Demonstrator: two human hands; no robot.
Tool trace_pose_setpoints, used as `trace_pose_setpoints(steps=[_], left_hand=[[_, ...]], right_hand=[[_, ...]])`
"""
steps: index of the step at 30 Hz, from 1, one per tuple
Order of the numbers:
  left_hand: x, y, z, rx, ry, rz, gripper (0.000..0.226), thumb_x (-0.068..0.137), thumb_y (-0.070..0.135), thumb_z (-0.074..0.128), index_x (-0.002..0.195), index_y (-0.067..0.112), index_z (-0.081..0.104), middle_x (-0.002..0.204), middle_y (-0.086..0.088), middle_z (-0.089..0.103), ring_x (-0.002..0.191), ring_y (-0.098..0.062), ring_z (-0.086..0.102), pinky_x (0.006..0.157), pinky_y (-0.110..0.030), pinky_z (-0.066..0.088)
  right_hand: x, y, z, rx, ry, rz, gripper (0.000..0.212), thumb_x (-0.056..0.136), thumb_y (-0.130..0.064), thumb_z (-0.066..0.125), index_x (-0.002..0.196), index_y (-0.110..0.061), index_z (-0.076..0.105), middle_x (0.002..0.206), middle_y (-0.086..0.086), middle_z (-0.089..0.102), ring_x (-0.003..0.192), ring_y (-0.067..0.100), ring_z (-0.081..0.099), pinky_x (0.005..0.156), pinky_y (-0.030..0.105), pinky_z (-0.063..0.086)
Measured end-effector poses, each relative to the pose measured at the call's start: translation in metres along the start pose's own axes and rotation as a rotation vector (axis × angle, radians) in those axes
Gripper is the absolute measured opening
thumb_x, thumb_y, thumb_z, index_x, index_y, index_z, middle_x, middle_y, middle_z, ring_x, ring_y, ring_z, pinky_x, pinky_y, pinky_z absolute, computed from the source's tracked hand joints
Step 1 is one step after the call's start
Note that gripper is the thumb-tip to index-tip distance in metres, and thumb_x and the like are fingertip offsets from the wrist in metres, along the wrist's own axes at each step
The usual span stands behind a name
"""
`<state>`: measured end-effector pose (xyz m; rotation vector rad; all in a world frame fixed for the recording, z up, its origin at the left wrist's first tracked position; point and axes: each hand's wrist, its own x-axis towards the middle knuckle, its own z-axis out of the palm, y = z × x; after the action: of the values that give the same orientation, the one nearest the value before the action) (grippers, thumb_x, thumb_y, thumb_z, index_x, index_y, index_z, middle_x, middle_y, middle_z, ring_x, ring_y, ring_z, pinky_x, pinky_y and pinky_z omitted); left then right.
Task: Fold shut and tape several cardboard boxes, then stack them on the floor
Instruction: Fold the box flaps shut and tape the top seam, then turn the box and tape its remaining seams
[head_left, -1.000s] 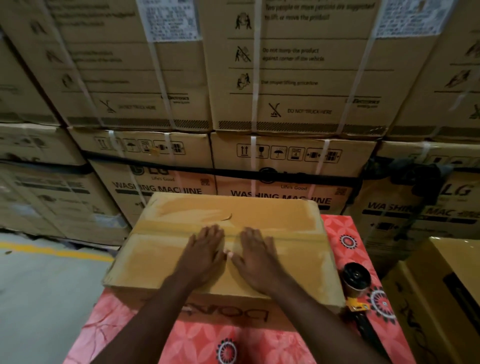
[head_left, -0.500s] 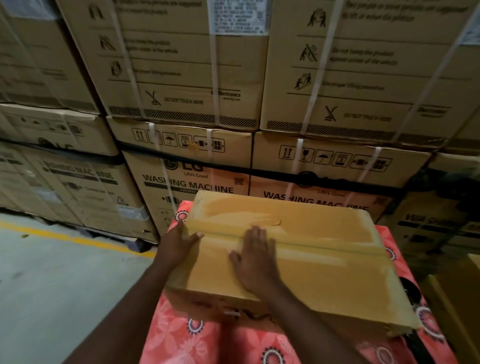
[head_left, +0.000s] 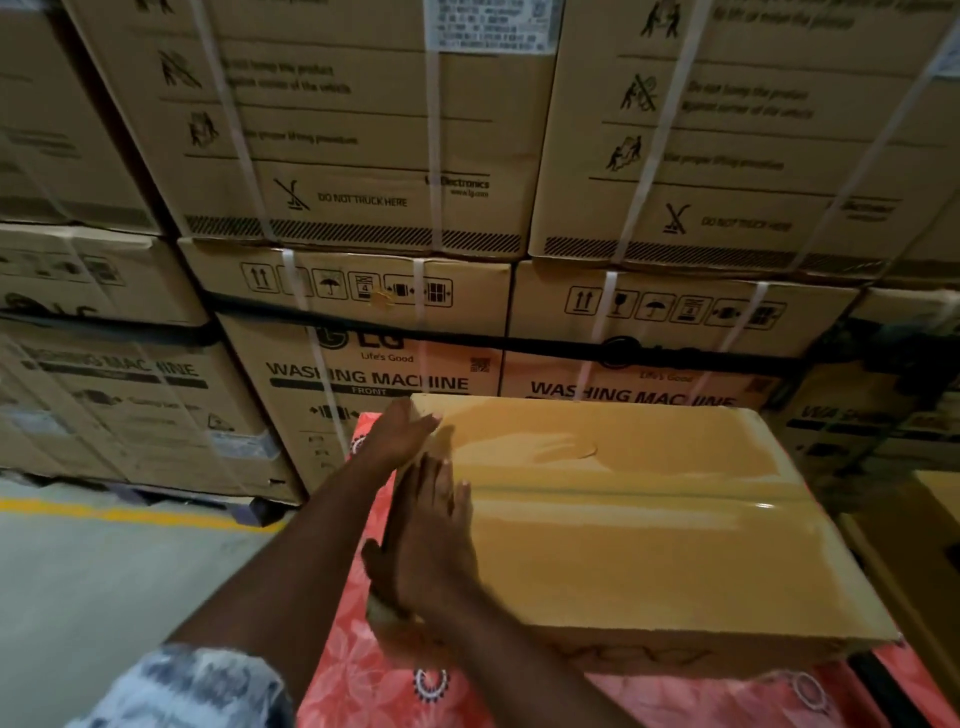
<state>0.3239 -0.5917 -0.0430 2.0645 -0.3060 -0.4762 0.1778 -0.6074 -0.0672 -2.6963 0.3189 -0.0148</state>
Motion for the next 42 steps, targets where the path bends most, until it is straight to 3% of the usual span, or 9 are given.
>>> trace_pose_setpoints(steps=[5,9,15,22,26,32,34,38,42], left_hand=[[0.031,-0.003,0.013,-0.051,0.038,-0.007,0.054,0.095,0.018,0.068,0.144,0.012,0.046,0.143,-0.012,0.051,0.13,-0.032,0.051,0.093,-0.035,0.044],[0.036,-0.028,0.008,-0.16,0.058,0.048,0.043,0.094,0.018,0.07,0.135,0.019,0.057,0.128,-0.003,0.061,0.114,-0.024,0.062,0.08,-0.032,0.053],[0.006,-0.057,-0.014,-0.282,0.206,0.033,0.039,0.093,0.013,0.071,0.131,0.013,0.06,0.119,-0.009,0.064,0.088,-0.013,0.062,0.067,-0.024,0.049],[-0.06,-0.109,-0.027,-0.446,0.405,-0.029,0.043,0.088,0.028,0.076,0.128,0.018,0.06,0.123,-0.013,0.065,0.105,-0.03,0.065,0.082,-0.043,0.056],[-0.105,-0.113,-0.009,-0.554,0.534,-0.072,0.042,0.092,0.011,0.072,0.129,0.006,0.055,0.124,-0.017,0.063,0.109,-0.03,0.061,0.088,-0.04,0.049],[-0.162,-0.09,0.052,-0.547,0.635,-0.072,0.042,0.09,0.012,0.073,0.128,0.009,0.055,0.115,-0.011,0.06,0.101,-0.024,0.059,0.071,-0.028,0.044],[-0.183,-0.082,0.078,-0.548,0.647,-0.074,0.041,0.09,0.012,0.073,0.127,0.013,0.056,0.115,-0.009,0.062,0.101,-0.024,0.06,0.076,-0.029,0.045],[-0.224,-0.066,0.134,-0.533,0.691,-0.069,0.039,0.089,0.012,0.073,0.123,0.016,0.055,0.115,-0.01,0.062,0.101,-0.025,0.061,0.082,-0.031,0.044],[-0.264,-0.05,0.186,-0.504,0.705,-0.061,0.04,0.087,0.017,0.076,0.119,0.019,0.051,0.118,-0.011,0.062,0.1,-0.026,0.063,0.081,-0.034,0.05]], right_hand=[[0.005,0.002,-0.002,-0.011,-0.023,0.03,0.106,0.089,-0.05,0.058,0.16,-0.007,-0.009,0.168,0.018,-0.013,0.154,0.033,-0.017,0.123,0.055,-0.008],[0.0,0.002,-0.005,-0.04,-0.035,-0.006,0.105,0.09,-0.049,0.059,0.16,-0.006,-0.006,0.168,0.018,-0.012,0.155,0.033,-0.015,0.124,0.055,-0.006],[-0.017,0.006,-0.005,-0.089,-0.121,-0.166,0.104,0.089,-0.052,0.058,0.161,-0.01,-0.004,0.169,0.011,-0.014,0.155,0.026,-0.017,0.125,0.052,-0.006],[-0.063,0.026,-0.01,-0.121,-0.197,-0.414,0.087,0.095,-0.041,0.052,0.162,-0.013,0.005,0.171,0.003,-0.005,0.156,0.017,-0.008,0.126,0.044,-0.004],[-0.097,0.054,-0.023,-0.134,-0.22,-0.473,0.078,0.093,-0.029,0.046,0.162,-0.013,0.012,0.171,0.004,0.002,0.157,0.019,-0.002,0.126,0.048,0.0],[-0.143,0.115,-0.051,-0.155,-0.229,-0.456,0.081,0.089,-0.055,0.014,0.162,-0.02,0.015,0.171,-0.001,0.006,0.157,0.016,0.003,0.126,0.049,0.001],[-0.163,0.142,-0.068,-0.157,-0.25,-0.444,0.093,0.078,-0.062,0.008,0.162,-0.022,0.015,0.171,-0.003,0.007,0.156,0.014,0.005,0.125,0.045,-0.002],[-0.191,0.207,-0.091,-0.166,-0.195,-0.393,0.071,0.093,-0.038,0.03,0.162,-0.026,0.018,0.169,-0.007,0.012,0.156,0.012,0.007,0.126,0.046,0.003],[-0.213,0.27,-0.101,-0.183,-0.097,-0.329,0.078,0.094,-0.016,0.052,0.162,-0.029,0.017,0.169,-0.011,0.011,0.155,0.008,0.006,0.126,0.046,0.007]])
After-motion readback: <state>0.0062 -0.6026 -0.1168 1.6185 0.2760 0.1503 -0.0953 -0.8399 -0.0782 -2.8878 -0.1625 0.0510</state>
